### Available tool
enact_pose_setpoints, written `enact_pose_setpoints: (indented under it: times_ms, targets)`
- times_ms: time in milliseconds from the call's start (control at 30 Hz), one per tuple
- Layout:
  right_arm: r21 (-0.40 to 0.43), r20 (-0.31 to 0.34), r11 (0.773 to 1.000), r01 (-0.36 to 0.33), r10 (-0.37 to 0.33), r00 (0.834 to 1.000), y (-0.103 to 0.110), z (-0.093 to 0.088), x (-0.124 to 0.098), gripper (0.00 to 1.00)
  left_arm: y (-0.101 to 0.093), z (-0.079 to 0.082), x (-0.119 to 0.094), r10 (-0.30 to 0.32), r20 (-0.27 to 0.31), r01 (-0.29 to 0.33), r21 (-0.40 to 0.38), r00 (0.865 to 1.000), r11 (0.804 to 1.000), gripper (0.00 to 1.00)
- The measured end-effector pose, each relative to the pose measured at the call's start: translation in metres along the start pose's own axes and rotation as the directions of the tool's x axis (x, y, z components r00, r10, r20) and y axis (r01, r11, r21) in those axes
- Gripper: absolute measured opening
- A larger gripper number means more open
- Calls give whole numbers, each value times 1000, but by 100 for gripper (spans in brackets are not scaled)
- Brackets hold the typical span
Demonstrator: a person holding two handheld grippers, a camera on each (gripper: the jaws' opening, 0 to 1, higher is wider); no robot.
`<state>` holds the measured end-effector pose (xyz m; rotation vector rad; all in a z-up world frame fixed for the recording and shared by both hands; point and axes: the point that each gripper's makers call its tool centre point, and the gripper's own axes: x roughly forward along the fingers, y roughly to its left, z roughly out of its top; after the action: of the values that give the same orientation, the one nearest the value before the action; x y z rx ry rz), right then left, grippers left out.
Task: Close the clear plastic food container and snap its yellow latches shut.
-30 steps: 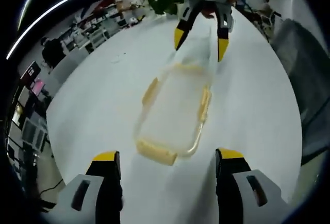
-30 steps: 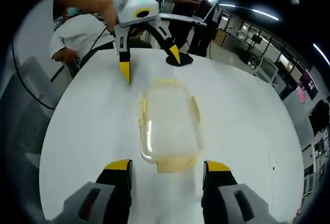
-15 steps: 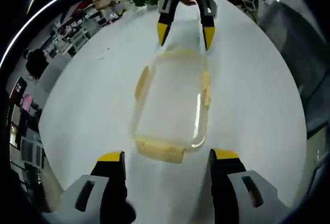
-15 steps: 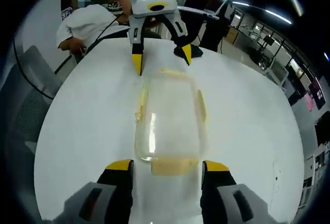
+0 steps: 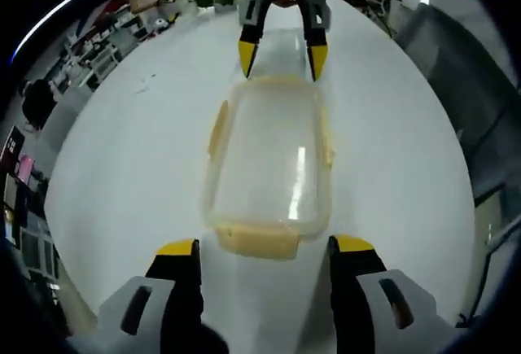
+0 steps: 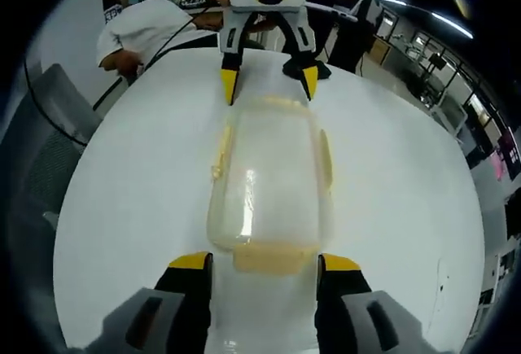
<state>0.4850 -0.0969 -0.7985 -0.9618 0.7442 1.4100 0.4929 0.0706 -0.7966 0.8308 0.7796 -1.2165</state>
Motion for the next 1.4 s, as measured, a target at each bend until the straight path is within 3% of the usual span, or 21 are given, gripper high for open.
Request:
enact_pose_setpoints:
  times_ms: [333, 533, 633, 967, 1033, 1133, 1267, 1300, 1400]
  targets:
    - [26, -14, 999, -23, 23, 1000, -3, -1, 5, 48, 0, 1, 4, -74, -9, 74, 24, 997, 997, 53]
    - [43, -22, 998, -36, 37, 999, 0, -2, 5, 40, -3, 1, 6, -115, -27, 116, 29, 993, 993, 44]
    - [52, -16, 998, -39, 40, 999, -1, -2, 5, 38, -2, 1, 5, -108, -30, 109, 9, 994, 994, 37]
    - [49, -22, 998, -43, 44, 999, -1, -2, 6, 36, -3, 0, 5, -97, -59, 98, 11, 994, 995, 37]
    - [52, -25, 998, -43, 44, 999, -1, -2, 7, 36, -4, 1, 5, -92, -66, 94, 42, 994, 995, 37]
    - [51, -43, 998, -39, 41, 998, 0, -1, 7, 35, -5, 0, 3, -84, -52, 86, 37, 995, 996, 37]
    - [51, -54, 998, -31, 33, 998, 0, -1, 6, 35, -5, 1, 3, -55, -64, 56, 10, 996, 998, 36]
    - [48, -57, 998, -29, 32, 998, -1, -1, 6, 35, -5, 1, 3, -41, -81, 38, -39, 996, 999, 35]
    - [44, -50, 999, -24, 26, 998, -3, -2, 5, 34, -4, 2, 2, -21, -78, 19, -20, 997, 1000, 35]
